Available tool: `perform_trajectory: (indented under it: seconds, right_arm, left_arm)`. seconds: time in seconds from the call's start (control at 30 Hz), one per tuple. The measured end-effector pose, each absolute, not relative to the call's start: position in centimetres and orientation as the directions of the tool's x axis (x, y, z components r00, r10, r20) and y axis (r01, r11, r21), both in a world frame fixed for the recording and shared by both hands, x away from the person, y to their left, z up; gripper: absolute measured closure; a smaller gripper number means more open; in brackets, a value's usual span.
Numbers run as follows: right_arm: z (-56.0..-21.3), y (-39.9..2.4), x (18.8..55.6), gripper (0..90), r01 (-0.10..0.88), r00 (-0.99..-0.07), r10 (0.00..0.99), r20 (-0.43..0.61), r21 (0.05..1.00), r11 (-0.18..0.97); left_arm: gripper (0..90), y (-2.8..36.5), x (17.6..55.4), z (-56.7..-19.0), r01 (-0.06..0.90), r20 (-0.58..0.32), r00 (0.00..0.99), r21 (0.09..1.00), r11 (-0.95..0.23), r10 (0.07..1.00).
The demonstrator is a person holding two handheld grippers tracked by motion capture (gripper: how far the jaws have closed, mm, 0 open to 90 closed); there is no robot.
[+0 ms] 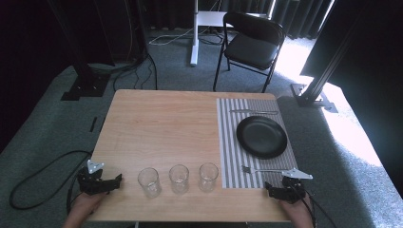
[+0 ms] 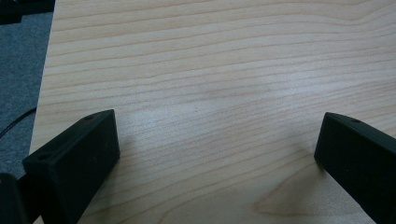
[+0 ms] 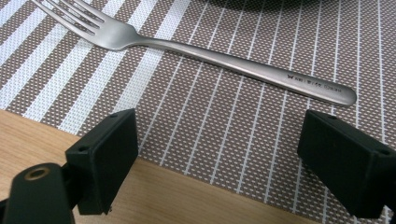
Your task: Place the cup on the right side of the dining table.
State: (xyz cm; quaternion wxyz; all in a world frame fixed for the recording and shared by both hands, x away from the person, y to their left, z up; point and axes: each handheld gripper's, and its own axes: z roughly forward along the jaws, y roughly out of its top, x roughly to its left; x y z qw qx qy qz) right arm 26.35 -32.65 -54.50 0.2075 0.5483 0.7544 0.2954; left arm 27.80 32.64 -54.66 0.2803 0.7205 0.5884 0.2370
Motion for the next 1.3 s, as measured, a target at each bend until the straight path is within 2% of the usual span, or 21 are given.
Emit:
perform_trajectory:
  seconds: [0.37,0.73,1.3]
  right_arm:
    - [-54.3,-32.3,26.3,13.5,0.712,-0.317,0.948,0.015,0.664,0.228]
    - [-53.9,-31.3,26.1,15.3,0.710,-0.379,0.925,0.039,0.653,0.263]
    - [-52.0,-29.9,25.6,16.2,0.665,-0.450,0.891,0.059,0.689,0.290]
  left_arm:
    - [0.3,32.6,27.8,-54.7,0.715,0.012,0.196,0.683,-0.151,0.981]
    - [0.3,32.6,27.8,-54.7,0.715,0.012,0.195,0.683,-0.150,0.981]
    - [0.3,32.6,27.8,-54.7,0.715,0.012,0.195,0.683,-0.150,0.981]
